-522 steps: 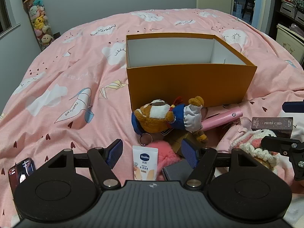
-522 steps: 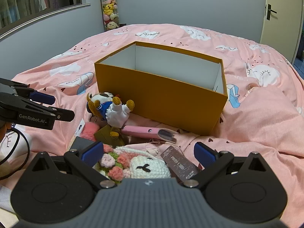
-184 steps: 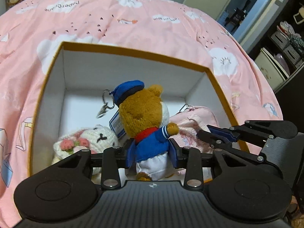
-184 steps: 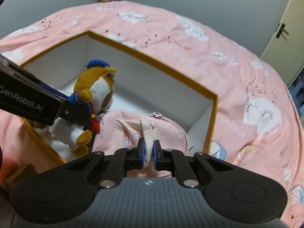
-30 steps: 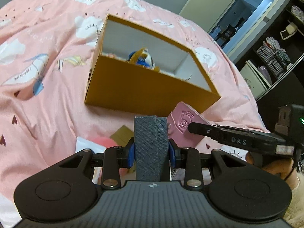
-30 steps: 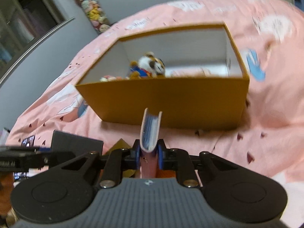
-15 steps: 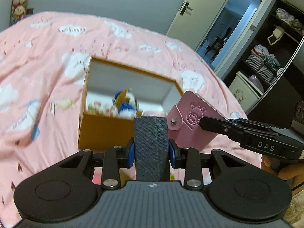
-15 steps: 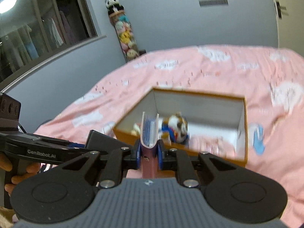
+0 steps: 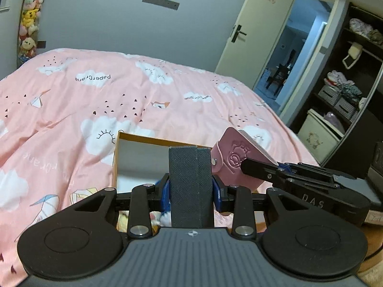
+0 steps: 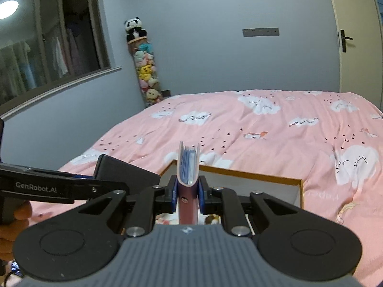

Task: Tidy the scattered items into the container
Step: 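Lower the grey case and pink wallet into the box and open both tools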

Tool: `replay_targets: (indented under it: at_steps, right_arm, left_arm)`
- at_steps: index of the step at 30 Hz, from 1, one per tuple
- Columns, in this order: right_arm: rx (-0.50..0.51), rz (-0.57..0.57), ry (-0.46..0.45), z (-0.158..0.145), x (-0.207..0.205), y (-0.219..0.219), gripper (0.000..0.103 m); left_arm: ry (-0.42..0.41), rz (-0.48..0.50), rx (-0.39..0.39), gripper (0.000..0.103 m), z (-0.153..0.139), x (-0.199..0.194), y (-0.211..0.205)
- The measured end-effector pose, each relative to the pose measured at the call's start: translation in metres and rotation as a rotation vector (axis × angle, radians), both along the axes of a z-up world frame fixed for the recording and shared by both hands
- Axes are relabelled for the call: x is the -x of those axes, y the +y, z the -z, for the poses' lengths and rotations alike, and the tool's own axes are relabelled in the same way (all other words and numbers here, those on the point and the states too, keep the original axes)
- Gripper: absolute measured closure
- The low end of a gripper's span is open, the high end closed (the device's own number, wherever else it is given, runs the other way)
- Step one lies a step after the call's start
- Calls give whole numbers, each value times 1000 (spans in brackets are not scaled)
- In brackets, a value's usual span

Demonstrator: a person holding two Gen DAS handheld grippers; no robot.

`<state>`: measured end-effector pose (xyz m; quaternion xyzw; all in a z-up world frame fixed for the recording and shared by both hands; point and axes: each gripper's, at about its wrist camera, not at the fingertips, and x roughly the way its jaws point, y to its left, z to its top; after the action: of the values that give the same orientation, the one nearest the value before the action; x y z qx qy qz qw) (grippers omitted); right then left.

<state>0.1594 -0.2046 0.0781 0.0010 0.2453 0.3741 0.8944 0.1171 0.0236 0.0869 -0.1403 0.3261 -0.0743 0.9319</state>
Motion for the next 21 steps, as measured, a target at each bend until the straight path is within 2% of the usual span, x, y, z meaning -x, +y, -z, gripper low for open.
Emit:
replay_targets:
  at_steps: [9, 16, 21]
  right_arm:
    - [90, 93, -18, 36, -46, 31, 85]
    - [212, 126, -57, 64, -71, 53, 85]
    - [276, 107, -32, 85, -80, 65, 85]
  left_arm:
    - [46, -79, -54, 64, 36, -53, 13]
    - [132, -91, -99, 64, 70, -85, 12]
    - [182, -120, -79, 64, 89, -97, 15]
